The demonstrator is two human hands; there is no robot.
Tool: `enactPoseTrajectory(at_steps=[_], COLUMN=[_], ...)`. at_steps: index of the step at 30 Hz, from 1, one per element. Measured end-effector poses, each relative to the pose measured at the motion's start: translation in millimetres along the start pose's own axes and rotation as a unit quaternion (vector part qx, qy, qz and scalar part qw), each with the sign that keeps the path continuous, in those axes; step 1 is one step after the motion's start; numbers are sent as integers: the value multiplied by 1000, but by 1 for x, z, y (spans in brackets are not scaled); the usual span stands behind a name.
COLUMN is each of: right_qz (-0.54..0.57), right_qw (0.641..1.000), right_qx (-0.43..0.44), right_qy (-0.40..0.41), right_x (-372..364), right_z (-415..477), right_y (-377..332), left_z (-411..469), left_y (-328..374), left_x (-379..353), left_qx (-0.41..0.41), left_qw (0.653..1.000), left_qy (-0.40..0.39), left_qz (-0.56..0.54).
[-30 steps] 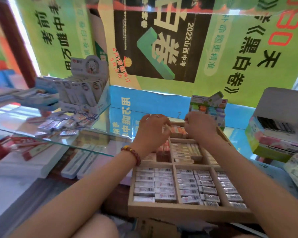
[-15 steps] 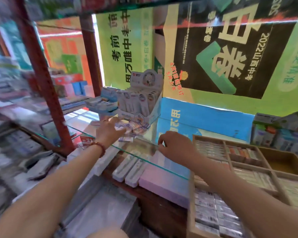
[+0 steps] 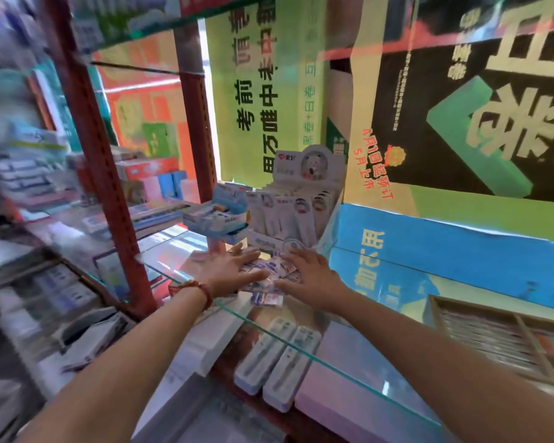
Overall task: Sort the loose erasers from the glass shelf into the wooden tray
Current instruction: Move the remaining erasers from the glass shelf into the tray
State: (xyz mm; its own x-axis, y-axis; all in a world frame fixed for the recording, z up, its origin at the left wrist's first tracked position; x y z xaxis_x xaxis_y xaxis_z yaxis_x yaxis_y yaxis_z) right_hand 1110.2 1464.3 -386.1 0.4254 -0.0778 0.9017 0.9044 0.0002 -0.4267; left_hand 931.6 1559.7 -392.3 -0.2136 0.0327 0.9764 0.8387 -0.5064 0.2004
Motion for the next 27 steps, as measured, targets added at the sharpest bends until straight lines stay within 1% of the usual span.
enactPoseTrajectory(at_steps=[3,6,12,17,25,27], right_qz=[-49,-82,-57,-28,-25,-53], right_qw=[999,996,997,996,999,998], right_qx=[-16,-25,-25,-23,-13,-9], right_qy=[15,8,48,81,43,18], right_x=[-7,-14,-15,-16,-6,1], right_z=[16,28,32,21,5,6], right_y=[-7,-14,-9,-7,2,4], left_z=[-1,-1,-2,-6,-18,-20], left_y=[5,2,19,31,52,55], left_x=[-2,-4,-11,-16,-17,-18], left_qx=[-3,0,4,20,26,24], left_qw=[1000,998,994,995,995,996], left_qy=[2,17,59,51,61,60], left_qz=[-23,-53,-93,-88,-75,-68])
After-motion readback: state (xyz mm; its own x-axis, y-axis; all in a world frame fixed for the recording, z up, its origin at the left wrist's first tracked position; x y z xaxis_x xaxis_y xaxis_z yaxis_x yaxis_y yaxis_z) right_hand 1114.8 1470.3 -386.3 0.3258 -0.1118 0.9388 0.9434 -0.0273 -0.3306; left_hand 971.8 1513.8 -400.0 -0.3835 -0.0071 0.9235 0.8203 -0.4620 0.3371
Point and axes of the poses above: each hand's wrist, its own z-axis towards the middle knuckle, its own x-axis out of the back of the hand, y = z × x, the point moved 2 cm from there along z, towards the middle knuckle, and after that the axes turned 3 degrees about -x, right-handed, at the moved point
